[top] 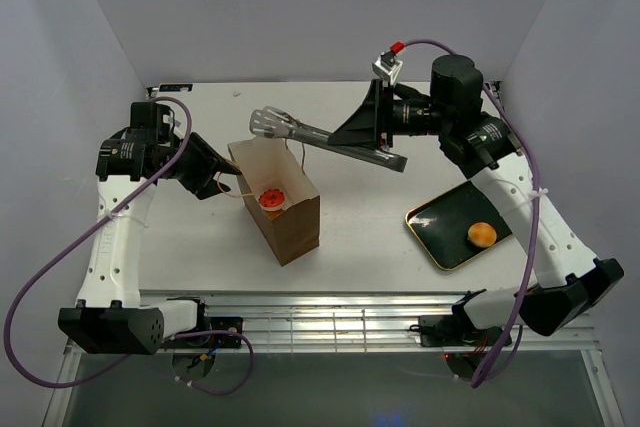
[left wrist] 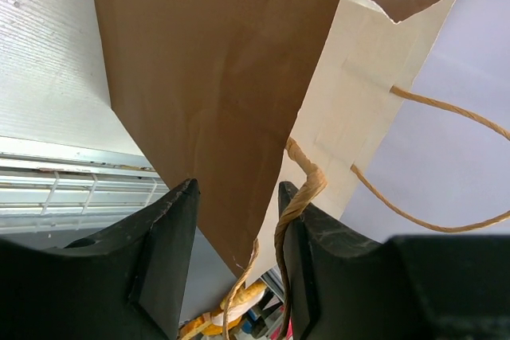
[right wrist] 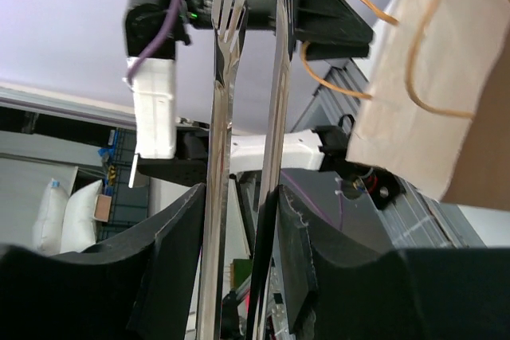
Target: Place the fake bread into the paper bag
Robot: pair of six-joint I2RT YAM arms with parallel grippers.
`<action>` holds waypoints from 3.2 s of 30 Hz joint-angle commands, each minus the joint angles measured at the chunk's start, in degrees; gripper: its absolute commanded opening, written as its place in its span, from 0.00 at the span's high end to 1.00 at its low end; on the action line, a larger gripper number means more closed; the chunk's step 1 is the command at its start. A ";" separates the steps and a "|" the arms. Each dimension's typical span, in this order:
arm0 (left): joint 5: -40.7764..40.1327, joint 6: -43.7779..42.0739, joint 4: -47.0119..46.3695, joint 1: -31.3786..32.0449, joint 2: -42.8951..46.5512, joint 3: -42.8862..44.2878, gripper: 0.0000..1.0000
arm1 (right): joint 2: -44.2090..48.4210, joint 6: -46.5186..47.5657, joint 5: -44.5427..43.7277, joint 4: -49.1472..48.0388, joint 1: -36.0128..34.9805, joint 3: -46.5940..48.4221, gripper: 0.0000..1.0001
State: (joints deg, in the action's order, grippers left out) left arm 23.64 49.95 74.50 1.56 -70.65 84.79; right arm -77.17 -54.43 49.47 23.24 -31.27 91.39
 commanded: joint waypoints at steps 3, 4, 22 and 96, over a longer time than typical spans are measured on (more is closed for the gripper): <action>1.59 -1.26 -1.02 -0.51 1.83 -0.24 0.45 | -1.84 -8.14 2.91 -11.82 -0.29 6.16 0.54; 1.67 -1.26 -1.02 -0.60 1.83 -0.16 0.45 | -2.11 -8.40 2.91 -11.82 -0.29 6.86 0.54; 3.34 -1.88 -1.90 -0.95 2.36 -1.38 0.45 | 5.26 -3.24 0.36 -7.44 14.45 3.09 0.56; 4.05 -3.46 -2.43 -1.04 1.40 -8.86 0.28 | 15.03 34.57 -49.21 48.65 47.79 -22.93 0.46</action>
State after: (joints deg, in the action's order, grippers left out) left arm 27.59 46.74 73.01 0.86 -69.25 75.57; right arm -61.95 -20.69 0.56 73.28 16.27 68.31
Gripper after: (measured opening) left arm 0.715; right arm 0.532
